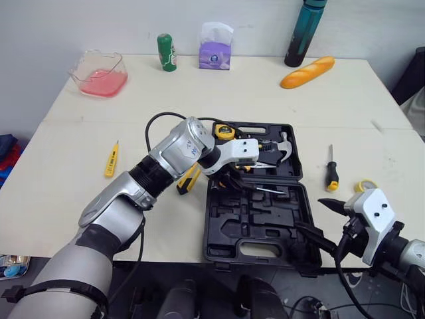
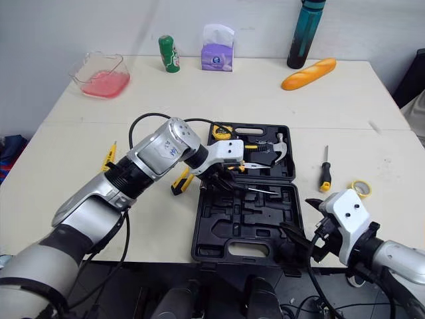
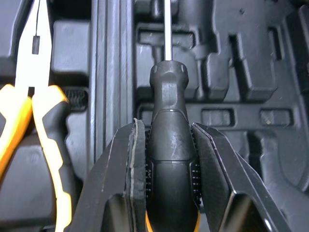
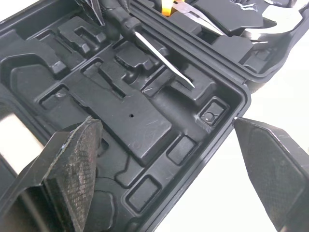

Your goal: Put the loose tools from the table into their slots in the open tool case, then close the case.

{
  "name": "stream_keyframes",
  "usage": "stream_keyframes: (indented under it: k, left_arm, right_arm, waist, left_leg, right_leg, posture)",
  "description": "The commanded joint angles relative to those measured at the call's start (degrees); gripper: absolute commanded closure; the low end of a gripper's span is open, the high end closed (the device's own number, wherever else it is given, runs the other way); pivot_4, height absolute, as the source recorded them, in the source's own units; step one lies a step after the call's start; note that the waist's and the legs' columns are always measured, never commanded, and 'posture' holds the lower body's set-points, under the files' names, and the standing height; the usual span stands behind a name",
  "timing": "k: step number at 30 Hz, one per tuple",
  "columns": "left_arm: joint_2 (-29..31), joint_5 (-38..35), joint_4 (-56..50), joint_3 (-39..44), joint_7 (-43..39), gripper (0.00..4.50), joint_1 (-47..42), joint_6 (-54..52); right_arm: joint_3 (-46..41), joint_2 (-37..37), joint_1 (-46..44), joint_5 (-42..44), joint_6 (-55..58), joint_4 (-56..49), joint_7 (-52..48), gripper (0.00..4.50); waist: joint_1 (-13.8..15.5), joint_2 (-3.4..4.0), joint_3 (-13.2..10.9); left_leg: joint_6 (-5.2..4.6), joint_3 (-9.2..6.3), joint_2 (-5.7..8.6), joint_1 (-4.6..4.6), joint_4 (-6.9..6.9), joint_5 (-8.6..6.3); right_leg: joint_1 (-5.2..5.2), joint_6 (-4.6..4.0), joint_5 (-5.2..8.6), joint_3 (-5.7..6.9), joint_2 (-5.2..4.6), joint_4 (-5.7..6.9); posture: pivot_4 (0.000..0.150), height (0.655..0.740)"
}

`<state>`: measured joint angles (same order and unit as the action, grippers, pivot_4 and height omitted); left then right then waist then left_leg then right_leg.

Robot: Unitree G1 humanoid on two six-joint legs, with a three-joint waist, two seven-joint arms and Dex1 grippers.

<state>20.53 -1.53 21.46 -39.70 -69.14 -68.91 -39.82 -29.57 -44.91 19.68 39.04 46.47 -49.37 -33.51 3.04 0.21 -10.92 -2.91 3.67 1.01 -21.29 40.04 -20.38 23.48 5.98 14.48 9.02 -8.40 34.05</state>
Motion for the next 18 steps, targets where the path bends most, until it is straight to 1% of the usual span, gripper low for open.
stream_keyframes:
  k: [1,10,13,18]
  left_arm:
    - [0.45,2.92,1.20,0.04,-0.62,3.48,-0.73,0.46]
    - [0.44,4.75,2.72,0.31,-1.59,3.48,-0.96,0.49]
    - [-0.98,5.01,5.28,1.17,-0.19,3.48,-1.72,0.74]
    - [-1.86,5.52,7.13,1.69,-0.23,3.48,-2.75,1.17]
  right_arm:
    - [-0.58,0.75,0.18,0.18,-1.05,-2.47,0.94,0.00]
    - [0.97,1.32,0.01,-0.31,-2.07,-1.94,1.29,0.00]
    - [1.62,1.02,-0.68,-0.57,-2.35,-1.46,1.38,0.00]
    - [2.56,0.84,-1.17,-1.01,-2.71,-1.08,1.53,0.00]
  waist:
    - [0.01,0.00,0.00]
    - [0.02,0.00,0.00]
    - [0.07,0.00,0.00]
    - [0.19,-0.01,0.00]
  left_leg:
    - [0.00,0.00,0.00,0.00,0.00,0.00]
    - [-0.04,-0.02,0.00,0.02,0.03,0.00]
    - [-0.05,-0.02,0.00,0.03,0.03,0.00]
    - [-0.12,-0.06,0.07,0.02,0.05,0.01]
  right_leg:
    - [0.00,0.00,0.00,-0.01,0.00,0.00]
    - [-0.02,-0.01,0.00,-0.07,-0.02,0.03]
    - [-0.02,-0.01,0.00,-0.07,-0.02,0.04]
    - [-0.06,0.00,-0.01,-0.06,-0.09,0.04]
  posture:
    - [0.150,0.7327]
    - [0.150,0.7327]
    - [0.150,0.7327]
    - [0.150,0.7327]
